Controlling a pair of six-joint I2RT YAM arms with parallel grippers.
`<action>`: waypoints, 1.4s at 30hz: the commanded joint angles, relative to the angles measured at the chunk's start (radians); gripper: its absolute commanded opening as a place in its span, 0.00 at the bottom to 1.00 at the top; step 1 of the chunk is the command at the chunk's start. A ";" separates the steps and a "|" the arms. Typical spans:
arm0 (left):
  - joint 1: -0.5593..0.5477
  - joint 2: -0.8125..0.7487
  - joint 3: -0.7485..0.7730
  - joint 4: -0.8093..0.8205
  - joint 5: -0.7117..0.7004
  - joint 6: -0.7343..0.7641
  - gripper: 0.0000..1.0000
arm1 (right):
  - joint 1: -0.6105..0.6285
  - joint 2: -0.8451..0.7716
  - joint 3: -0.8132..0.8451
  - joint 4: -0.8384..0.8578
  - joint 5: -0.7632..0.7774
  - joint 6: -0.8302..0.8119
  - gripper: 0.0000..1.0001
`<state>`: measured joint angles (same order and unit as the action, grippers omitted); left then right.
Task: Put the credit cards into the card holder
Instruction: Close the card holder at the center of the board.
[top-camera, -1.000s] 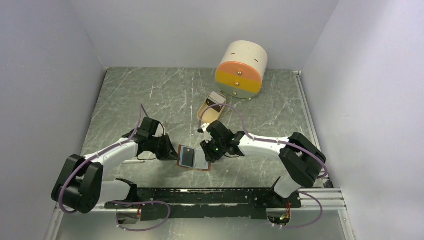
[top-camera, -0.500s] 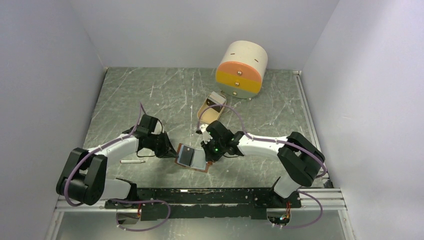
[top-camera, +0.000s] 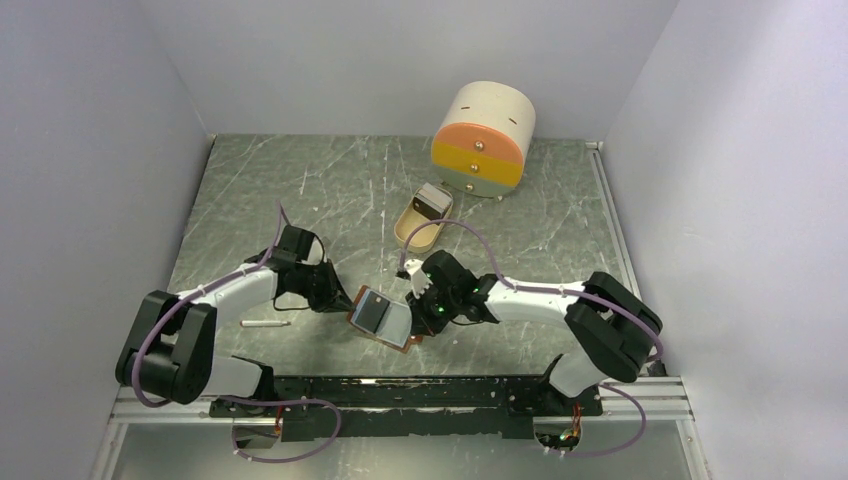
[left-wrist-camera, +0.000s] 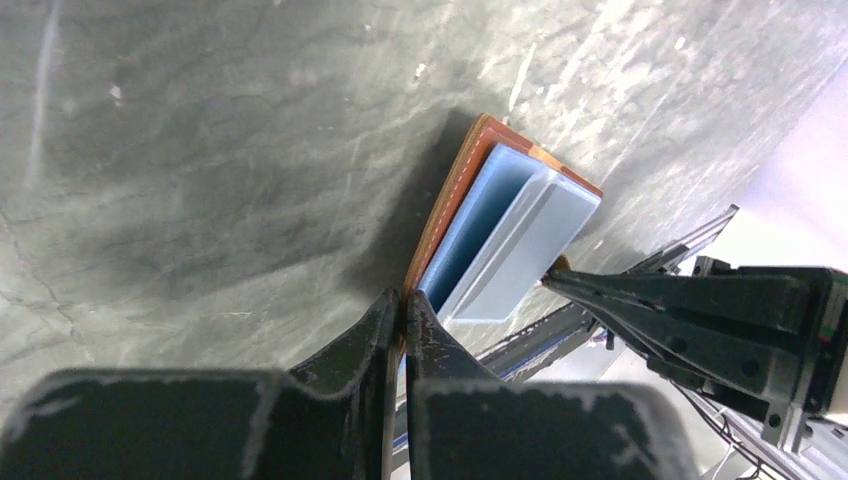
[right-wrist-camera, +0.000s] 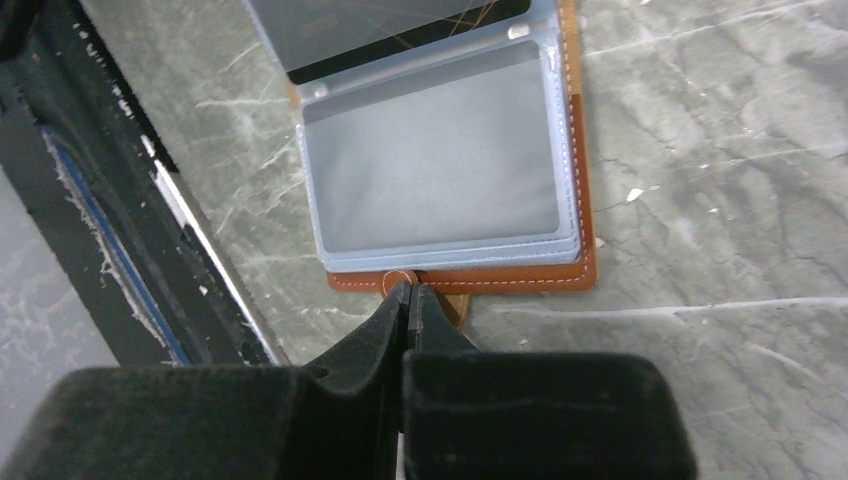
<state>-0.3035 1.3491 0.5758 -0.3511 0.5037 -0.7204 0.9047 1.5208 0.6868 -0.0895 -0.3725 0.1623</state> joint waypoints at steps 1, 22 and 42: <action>0.025 0.033 0.031 -0.027 -0.065 0.019 0.09 | 0.006 -0.033 -0.032 0.020 -0.080 -0.008 0.00; 0.055 -0.076 0.021 -0.072 -0.082 -0.007 0.09 | -0.010 -0.012 -0.119 0.328 -0.175 0.231 0.21; 0.055 -0.161 -0.002 -0.068 -0.038 -0.039 0.09 | -0.010 -0.031 0.014 -0.103 0.124 0.445 0.35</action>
<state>-0.2588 1.2316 0.5896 -0.4202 0.4400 -0.7341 0.8967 1.4620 0.6586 -0.0570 -0.3878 0.4526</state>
